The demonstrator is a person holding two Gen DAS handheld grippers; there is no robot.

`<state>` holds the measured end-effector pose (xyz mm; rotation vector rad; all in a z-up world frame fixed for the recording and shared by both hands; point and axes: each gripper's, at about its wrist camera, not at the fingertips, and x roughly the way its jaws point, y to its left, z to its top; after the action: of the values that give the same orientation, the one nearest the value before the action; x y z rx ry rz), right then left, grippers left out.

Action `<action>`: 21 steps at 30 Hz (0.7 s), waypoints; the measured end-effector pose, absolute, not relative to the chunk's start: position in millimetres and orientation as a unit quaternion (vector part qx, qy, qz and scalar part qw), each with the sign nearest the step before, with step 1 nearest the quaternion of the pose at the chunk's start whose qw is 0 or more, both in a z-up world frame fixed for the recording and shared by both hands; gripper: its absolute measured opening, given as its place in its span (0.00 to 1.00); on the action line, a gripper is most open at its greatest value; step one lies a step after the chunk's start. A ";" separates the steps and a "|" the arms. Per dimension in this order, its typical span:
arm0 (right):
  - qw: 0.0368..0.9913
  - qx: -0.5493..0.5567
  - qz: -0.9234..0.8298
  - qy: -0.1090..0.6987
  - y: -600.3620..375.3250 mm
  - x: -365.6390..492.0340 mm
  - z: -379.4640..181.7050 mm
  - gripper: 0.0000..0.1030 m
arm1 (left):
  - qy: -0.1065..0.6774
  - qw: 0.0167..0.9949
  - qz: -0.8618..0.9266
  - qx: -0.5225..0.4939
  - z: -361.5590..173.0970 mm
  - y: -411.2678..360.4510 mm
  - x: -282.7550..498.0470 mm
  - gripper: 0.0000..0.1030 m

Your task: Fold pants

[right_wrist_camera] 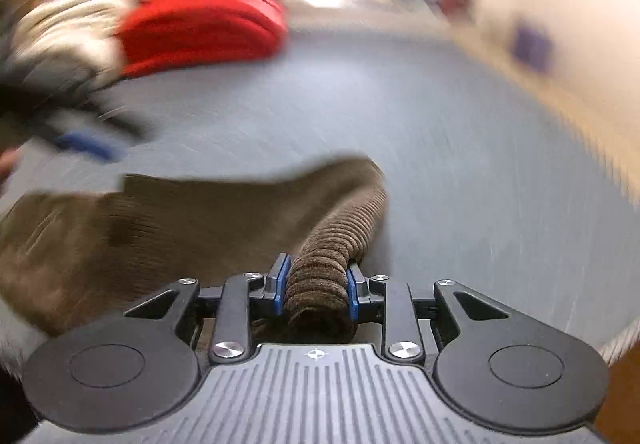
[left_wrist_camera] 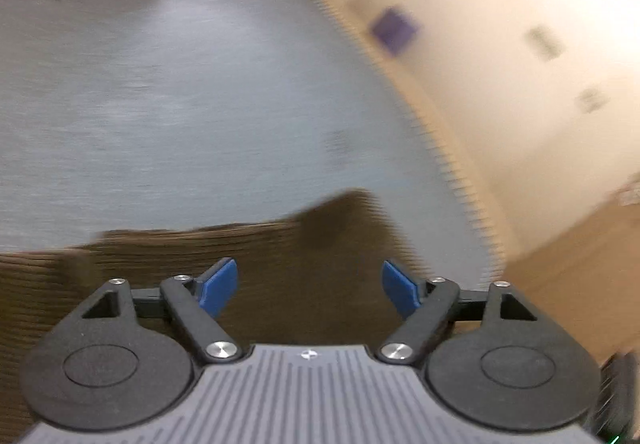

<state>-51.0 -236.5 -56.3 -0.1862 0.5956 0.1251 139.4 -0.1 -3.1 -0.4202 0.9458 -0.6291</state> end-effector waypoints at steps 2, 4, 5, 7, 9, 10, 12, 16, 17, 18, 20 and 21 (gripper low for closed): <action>0.950 -0.150 0.093 0.258 -196.3 -63.0 -44.5 0.28 | 0.434 0.806 -0.337 -0.220 4.3 -1.1 133.3 0.91; 0.945 -0.203 0.118 0.226 -159.5 -73.7 -39.2 0.28 | 0.439 0.794 -0.360 -0.219 6.2 -3.9 129.3 0.95; 0.941 -0.228 0.133 0.212 -141.0 -79.3 -38.3 0.28 | 0.442 0.794 -0.361 -0.210 5.4 -3.3 128.4 0.95; 0.930 -0.272 0.159 0.191 -112.5 -87.9 -41.8 0.28 | 0.445 0.809 -0.336 -0.184 4.3 1.8 127.0 0.93; 0.915 -0.310 0.188 0.175 -87.4 -98.6 -47.6 0.28 | 0.460 0.812 -0.319 -0.164 0.0 10.8 129.0 0.45; 0.911 -0.318 0.199 0.171 -78.4 -102.2 -49.7 0.28 | 0.469 0.816 -0.303 -0.150 -2.4 18.2 128.7 0.24; 0.911 -0.304 0.208 0.183 -66.4 -101.0 -51.2 0.28 | 0.476 0.827 -0.271 -0.126 -5.3 38.3 126.0 0.18; 0.932 -0.170 0.260 0.187 -69.7 -93.8 -28.5 0.36 | 0.471 0.846 -0.210 -0.134 -8.2 107.4 120.3 0.18; 0.930 -0.127 0.293 0.180 -74.6 -95.6 -20.8 0.37 | 0.468 0.852 -0.188 -0.142 -8.7 128.2 117.0 0.18; 0.926 -0.087 0.327 0.170 -79.5 -97.3 -14.2 0.38 | 0.467 0.855 -0.168 -0.152 -9.5 149.2 114.7 0.18; 0.919 -0.057 0.354 0.163 -83.8 -96.7 -10.4 0.40 | 0.468 0.859 -0.124 -0.164 -12.1 191.5 105.1 0.18; 0.920 -0.055 0.350 0.170 -83.1 -92.9 -12.3 0.40 | 0.470 0.862 -0.097 -0.163 -16.1 212.8 100.7 0.19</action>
<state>-92.9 -83.1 -12.3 -0.1136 0.3491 0.7188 100.7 212.8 -16.1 -0.3418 0.9862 -0.2042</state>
